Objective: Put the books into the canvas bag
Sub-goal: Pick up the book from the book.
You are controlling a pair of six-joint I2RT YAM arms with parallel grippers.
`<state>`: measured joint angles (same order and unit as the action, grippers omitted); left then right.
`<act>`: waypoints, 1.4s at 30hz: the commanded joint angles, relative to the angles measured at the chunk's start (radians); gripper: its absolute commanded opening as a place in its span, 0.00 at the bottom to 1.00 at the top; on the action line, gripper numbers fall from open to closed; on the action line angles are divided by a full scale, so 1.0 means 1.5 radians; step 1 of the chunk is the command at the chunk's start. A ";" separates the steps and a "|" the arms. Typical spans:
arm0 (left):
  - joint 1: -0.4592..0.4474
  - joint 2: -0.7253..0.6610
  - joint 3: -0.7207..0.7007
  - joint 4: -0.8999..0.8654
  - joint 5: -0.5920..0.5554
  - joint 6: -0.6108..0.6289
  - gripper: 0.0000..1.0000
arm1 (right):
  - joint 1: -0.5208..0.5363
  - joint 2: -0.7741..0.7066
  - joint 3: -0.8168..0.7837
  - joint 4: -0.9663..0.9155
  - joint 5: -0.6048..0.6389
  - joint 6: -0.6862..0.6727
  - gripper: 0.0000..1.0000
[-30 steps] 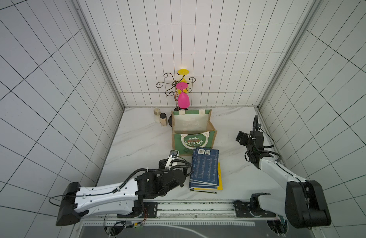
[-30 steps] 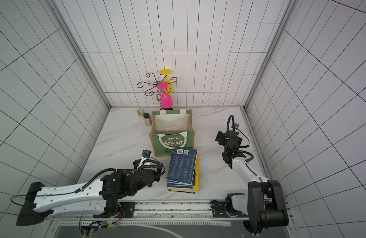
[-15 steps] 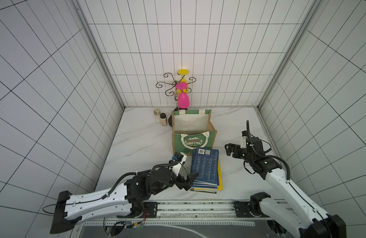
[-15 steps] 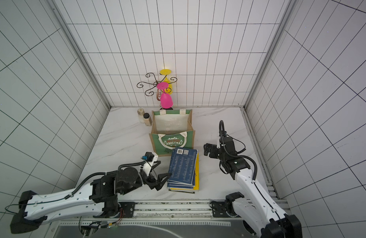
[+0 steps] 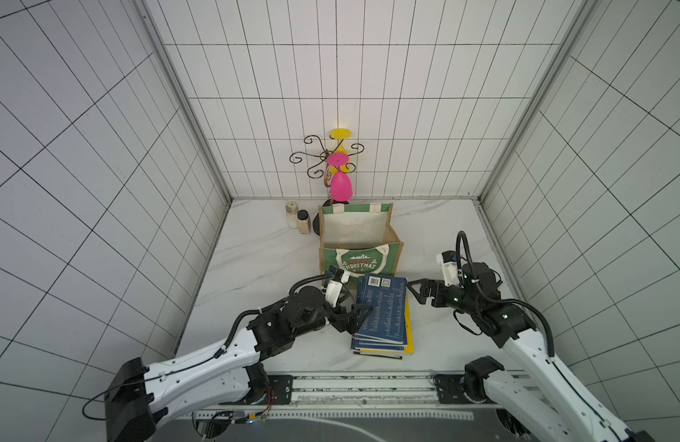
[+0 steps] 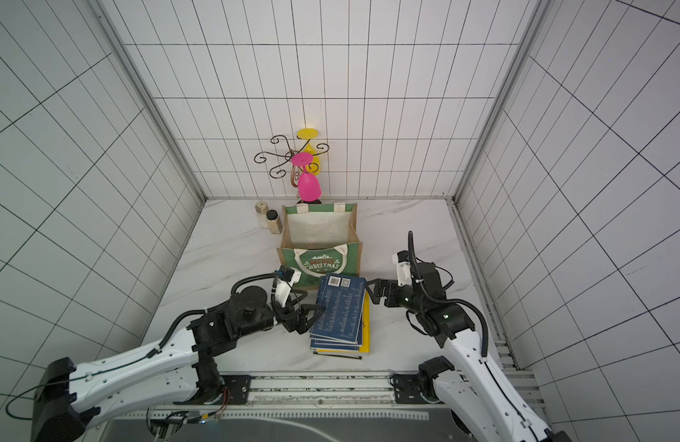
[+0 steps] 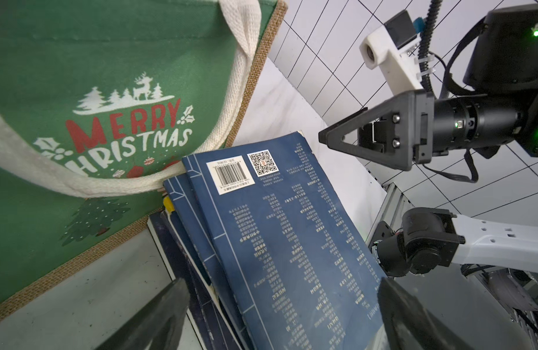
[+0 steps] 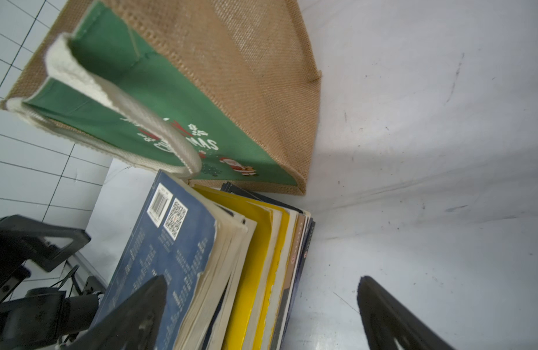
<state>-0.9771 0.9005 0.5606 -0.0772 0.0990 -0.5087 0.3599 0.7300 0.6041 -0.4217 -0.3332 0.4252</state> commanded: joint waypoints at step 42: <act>0.035 0.022 -0.045 0.118 0.124 -0.031 0.97 | 0.141 -0.054 -0.045 0.066 0.040 0.068 0.99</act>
<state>-0.9318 0.9272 0.4816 0.0944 0.2813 -0.5709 0.5636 0.6342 0.5751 -0.3351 -0.3668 0.5045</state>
